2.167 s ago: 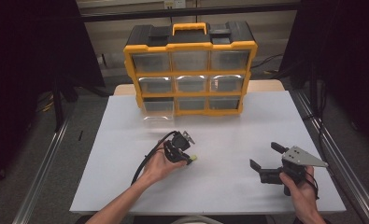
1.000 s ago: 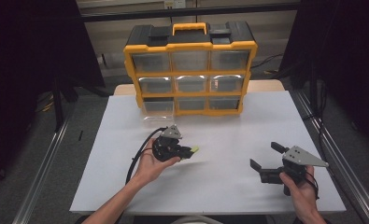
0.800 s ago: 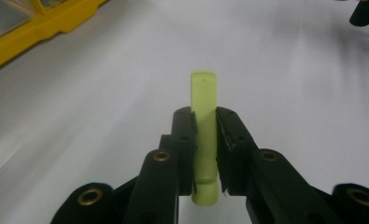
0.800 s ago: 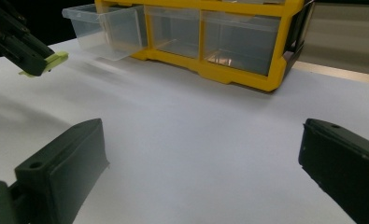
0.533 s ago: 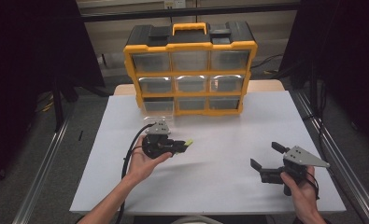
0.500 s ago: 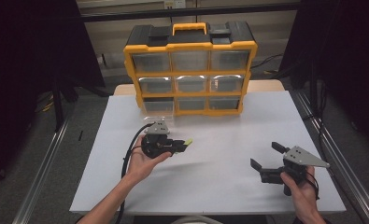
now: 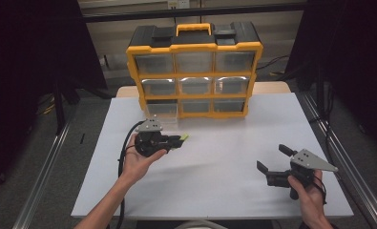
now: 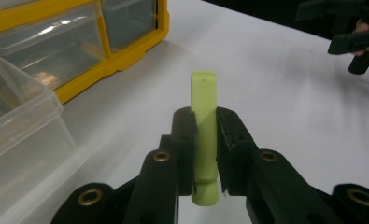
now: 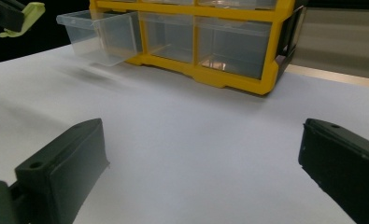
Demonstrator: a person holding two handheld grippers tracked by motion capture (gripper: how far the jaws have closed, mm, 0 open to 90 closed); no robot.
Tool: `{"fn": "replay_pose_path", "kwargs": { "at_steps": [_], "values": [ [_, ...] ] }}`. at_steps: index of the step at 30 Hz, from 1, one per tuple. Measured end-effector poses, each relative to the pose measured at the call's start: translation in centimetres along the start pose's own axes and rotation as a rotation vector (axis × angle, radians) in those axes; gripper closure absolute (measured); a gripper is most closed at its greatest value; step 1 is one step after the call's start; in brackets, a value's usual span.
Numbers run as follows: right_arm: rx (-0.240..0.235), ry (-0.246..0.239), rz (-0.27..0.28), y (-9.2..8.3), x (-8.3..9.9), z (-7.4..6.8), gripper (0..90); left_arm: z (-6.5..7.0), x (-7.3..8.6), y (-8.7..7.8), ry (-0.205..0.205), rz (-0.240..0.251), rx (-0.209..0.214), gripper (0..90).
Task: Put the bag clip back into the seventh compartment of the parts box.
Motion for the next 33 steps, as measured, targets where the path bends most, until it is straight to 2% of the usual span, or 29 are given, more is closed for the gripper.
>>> {"fn": "replay_pose_path", "kwargs": {
  "at_steps": [5,7,8,11,13,18,19,23,26,29,30,33],
  "values": [
    [0.008,0.008,0.002,0.0,0.0,0.1,0.6,-0.4,-0.7,-1.2,-0.001,0.026,-0.029,78.5],
    [0.008,0.009,0.002,0.0,0.0,0.1,0.6,-0.5,-0.9,-1.6,0.01,0.021,-0.032,78.5],
    [0.007,0.01,0.002,0.0,0.0,0.1,0.5,-0.5,-1.1,-1.7,0.001,0.046,-0.019,78.6],
    [0.006,0.016,0.001,0.0,0.1,0.1,0.6,-0.7,-1.4,-2.3,0.004,0.06,-0.024,78.6],
    [0.0,0.02,0.008,0.0,0.0,0.1,0.5,-0.9,-1.6,-2.8,0.006,0.061,-0.043,78.5],
    [-0.005,0.021,0.009,0.0,0.0,0.0,0.3,-1.4,-2.1,-3.5,0.002,0.08,-0.054,78.6],
    [-0.01,0.017,0.009,0.0,0.0,0.0,0.3,-1.4,-2.2,-3.7,-0.003,0.08,-0.066,78.6],
    [-0.02,0.004,0.014,-0.1,0.0,-0.1,0.0,-1.7,-2.8,-4.4,0.013,0.083,-0.059,78.5],
    [-0.017,0.002,0.014,-0.1,0.0,-0.1,0.0,-2.1,-3.2,-5.0,0.014,0.078,-0.074,78.5],
    [-0.021,-0.001,0.014,-0.2,0.0,-0.1,0.0,-2.6,-3.4,-5.0,0.012,0.071,-0.079,78.5],
    [-0.022,-0.004,0.016,-0.2,-0.1,-0.2,0.0,-2.8,-3.4,-5.1,0.01,0.053,-0.093,78.6],
    [-0.016,0.003,0.02,-0.2,-0.1,-0.2,0.0,-3.2,-3.6,-5.0,0.008,0.057,-0.088,78.5]
  ]
}}
Point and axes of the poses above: each handheld gripper's, and its own axes: y roughly forward along the jaws, x roughly out of its underside, z roughly to its right, the point moved 7 cm from there along y, roughly forward along the jaws, and after that the axes turned 7 degrees about x, right-handed, at the moved point
